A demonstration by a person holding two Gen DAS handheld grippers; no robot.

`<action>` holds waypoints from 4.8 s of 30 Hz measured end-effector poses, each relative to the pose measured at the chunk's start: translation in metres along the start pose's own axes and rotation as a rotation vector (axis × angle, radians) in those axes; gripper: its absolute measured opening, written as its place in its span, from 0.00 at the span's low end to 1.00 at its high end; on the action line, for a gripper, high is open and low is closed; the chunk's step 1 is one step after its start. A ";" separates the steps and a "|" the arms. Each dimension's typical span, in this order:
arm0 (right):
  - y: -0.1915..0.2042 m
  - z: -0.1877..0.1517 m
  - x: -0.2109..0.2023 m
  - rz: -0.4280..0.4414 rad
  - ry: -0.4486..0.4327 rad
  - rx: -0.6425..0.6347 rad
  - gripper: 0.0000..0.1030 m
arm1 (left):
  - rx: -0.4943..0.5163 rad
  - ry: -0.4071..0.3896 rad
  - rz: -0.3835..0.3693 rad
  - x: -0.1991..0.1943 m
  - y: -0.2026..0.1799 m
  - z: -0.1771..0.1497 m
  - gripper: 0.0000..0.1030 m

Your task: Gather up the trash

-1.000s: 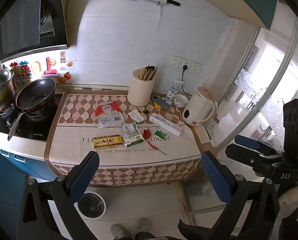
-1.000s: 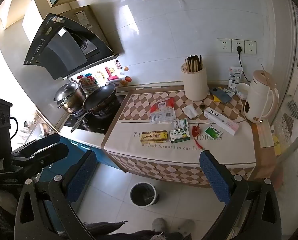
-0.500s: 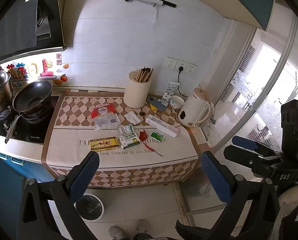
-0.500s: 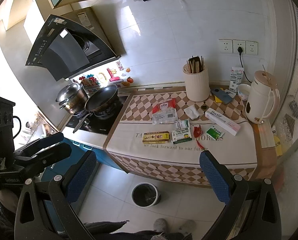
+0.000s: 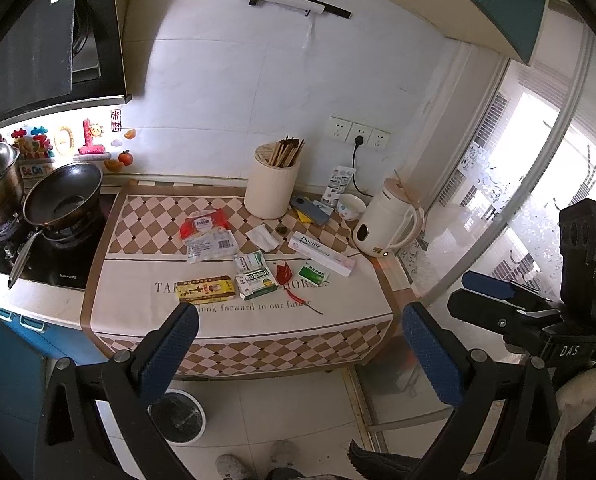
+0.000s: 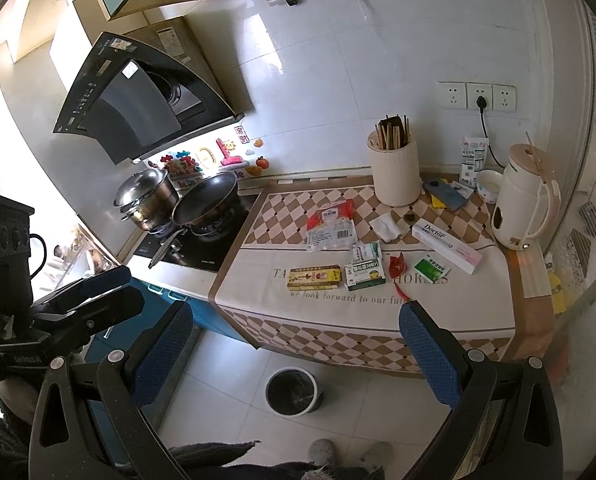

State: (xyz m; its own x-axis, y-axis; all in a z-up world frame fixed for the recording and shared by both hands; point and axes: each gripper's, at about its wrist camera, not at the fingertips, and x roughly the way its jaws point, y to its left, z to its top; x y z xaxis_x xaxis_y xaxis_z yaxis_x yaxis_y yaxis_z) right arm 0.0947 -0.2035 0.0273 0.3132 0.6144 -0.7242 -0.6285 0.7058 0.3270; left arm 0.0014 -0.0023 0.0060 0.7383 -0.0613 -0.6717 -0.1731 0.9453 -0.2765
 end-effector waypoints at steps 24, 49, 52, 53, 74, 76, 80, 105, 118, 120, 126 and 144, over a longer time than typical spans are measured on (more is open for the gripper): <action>0.003 -0.003 0.005 0.011 0.007 -0.022 1.00 | 0.003 -0.009 -0.015 -0.002 -0.004 0.005 1.00; 0.012 -0.004 0.011 0.023 0.006 -0.031 1.00 | 0.003 -0.011 -0.022 0.000 -0.007 0.004 1.00; 0.012 -0.004 0.012 0.024 0.005 -0.029 1.00 | 0.003 -0.010 -0.011 0.001 -0.007 0.004 1.00; 0.013 -0.004 0.012 0.024 0.004 -0.027 1.00 | 0.004 -0.014 0.003 0.000 -0.007 0.002 1.00; -0.128 -0.002 0.182 -0.248 0.195 0.230 1.00 | 0.594 0.526 0.534 0.341 0.067 -0.015 1.00; -0.160 0.007 0.224 -0.264 0.252 0.245 1.00 | 0.633 0.610 0.543 0.375 0.079 -0.019 1.00; -0.224 0.015 0.306 -0.291 0.389 0.275 1.00 | 0.694 0.738 0.548 0.437 0.100 -0.029 1.00; -0.338 0.083 0.513 -0.444 0.676 0.076 1.00 | 0.740 1.063 0.348 0.512 0.106 -0.053 0.81; -0.360 0.095 0.532 -0.414 0.637 0.190 0.60 | -0.020 0.881 0.372 0.494 0.201 -0.012 0.23; -0.365 0.097 0.531 -0.395 0.648 0.229 0.60 | -0.139 0.882 0.330 0.492 0.223 -0.014 0.24; -0.372 0.090 0.540 -0.407 0.728 0.197 0.63 | -0.079 0.972 0.310 0.482 0.226 -0.063 0.35; -0.308 0.113 0.452 -0.412 0.438 0.160 0.52 | -0.151 0.493 0.594 0.354 0.247 -0.051 0.17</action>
State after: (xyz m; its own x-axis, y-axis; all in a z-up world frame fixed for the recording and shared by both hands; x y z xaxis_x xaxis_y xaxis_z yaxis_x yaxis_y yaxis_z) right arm 0.5099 -0.1034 -0.3325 0.1649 0.1024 -0.9810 -0.3931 0.9190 0.0299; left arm 0.1868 0.1926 -0.3353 0.1261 0.2719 -0.9540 -0.5607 0.8129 0.1575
